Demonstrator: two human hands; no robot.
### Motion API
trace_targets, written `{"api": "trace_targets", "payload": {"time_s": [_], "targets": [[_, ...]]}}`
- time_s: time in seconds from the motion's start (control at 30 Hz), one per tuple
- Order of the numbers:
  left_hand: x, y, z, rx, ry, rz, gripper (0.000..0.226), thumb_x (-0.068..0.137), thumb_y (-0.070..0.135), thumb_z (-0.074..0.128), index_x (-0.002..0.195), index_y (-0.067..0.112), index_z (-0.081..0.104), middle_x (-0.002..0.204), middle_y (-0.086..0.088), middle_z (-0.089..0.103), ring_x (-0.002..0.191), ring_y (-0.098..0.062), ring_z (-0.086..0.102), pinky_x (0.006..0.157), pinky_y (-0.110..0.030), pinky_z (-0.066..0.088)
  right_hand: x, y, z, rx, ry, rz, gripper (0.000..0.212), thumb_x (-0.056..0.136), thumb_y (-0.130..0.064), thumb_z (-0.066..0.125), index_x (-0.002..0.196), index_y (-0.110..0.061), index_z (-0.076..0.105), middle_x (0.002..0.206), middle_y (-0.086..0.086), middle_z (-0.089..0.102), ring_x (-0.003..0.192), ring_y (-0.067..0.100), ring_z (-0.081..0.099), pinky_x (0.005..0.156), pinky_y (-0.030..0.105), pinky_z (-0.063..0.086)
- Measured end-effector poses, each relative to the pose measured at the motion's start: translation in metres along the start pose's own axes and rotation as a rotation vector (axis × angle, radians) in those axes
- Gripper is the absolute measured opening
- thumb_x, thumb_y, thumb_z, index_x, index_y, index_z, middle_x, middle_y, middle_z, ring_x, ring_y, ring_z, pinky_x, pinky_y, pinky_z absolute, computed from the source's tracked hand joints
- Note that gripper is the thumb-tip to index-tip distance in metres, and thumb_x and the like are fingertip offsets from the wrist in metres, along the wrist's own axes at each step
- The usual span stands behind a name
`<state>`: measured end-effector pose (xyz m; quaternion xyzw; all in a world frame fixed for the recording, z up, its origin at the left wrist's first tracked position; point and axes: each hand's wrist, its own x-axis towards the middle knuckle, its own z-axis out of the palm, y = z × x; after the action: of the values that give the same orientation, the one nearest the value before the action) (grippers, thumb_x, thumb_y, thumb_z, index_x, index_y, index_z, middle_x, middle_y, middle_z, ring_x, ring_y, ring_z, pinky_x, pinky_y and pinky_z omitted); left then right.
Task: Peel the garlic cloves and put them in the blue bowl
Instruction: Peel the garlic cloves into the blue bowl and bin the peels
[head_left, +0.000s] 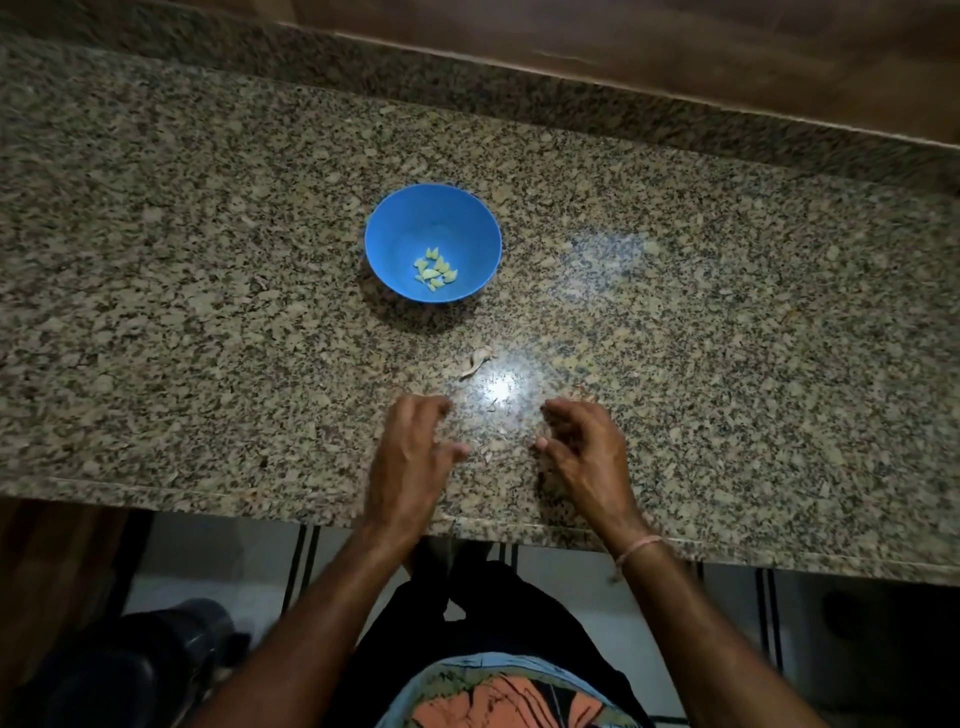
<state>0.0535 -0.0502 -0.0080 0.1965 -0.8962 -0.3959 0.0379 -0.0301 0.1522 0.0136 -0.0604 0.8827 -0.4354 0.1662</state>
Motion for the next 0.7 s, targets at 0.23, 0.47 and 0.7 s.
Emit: {"api": "trace_targets", "payload": {"time_s": [0.23, 0.47, 0.7], "targets": [[-0.001, 0.019, 0.029, 0.109, -0.064, 0.082, 0.062, 0.082, 0.026, 0.087, 0.135, 0.015, 0.058, 0.124, -0.001, 0.056, 0.109, -0.016, 0.058, 0.079, -0.032, 0.057, -0.006, 0.008, 0.000, 0.058, 0.017, -0.042, 0.043, 0.091, -0.014, 0.079, 0.132, -0.016, 0.067, 0.121, -0.007, 0.059, 0.103, 0.001, 0.062, 0.087, 0.010, 0.052], [0.015, 0.037, 0.040, 0.046, 0.044, 0.007, 0.045, 0.087, 0.014, 0.083, 0.128, 0.016, 0.065, 0.118, 0.002, 0.058, 0.104, -0.014, 0.062, 0.077, -0.031, 0.059, 0.003, 0.017, -0.016, 0.181, -0.070, -0.043, 0.039, 0.093, -0.008, 0.077, 0.130, -0.016, 0.068, 0.121, -0.008, 0.061, 0.104, 0.006, 0.063, 0.086, 0.013, 0.054], [0.019, 0.048, 0.050, 0.159, 0.115, -0.030, 0.015, 0.090, 0.011, 0.078, 0.086, 0.017, 0.065, 0.090, 0.007, 0.059, 0.085, -0.013, 0.057, 0.067, -0.019, 0.042, 0.013, 0.035, -0.035, 0.166, -0.109, -0.100, 0.041, 0.091, -0.003, 0.077, 0.130, -0.013, 0.069, 0.119, -0.005, 0.063, 0.104, 0.009, 0.064, 0.088, 0.017, 0.057]]}}
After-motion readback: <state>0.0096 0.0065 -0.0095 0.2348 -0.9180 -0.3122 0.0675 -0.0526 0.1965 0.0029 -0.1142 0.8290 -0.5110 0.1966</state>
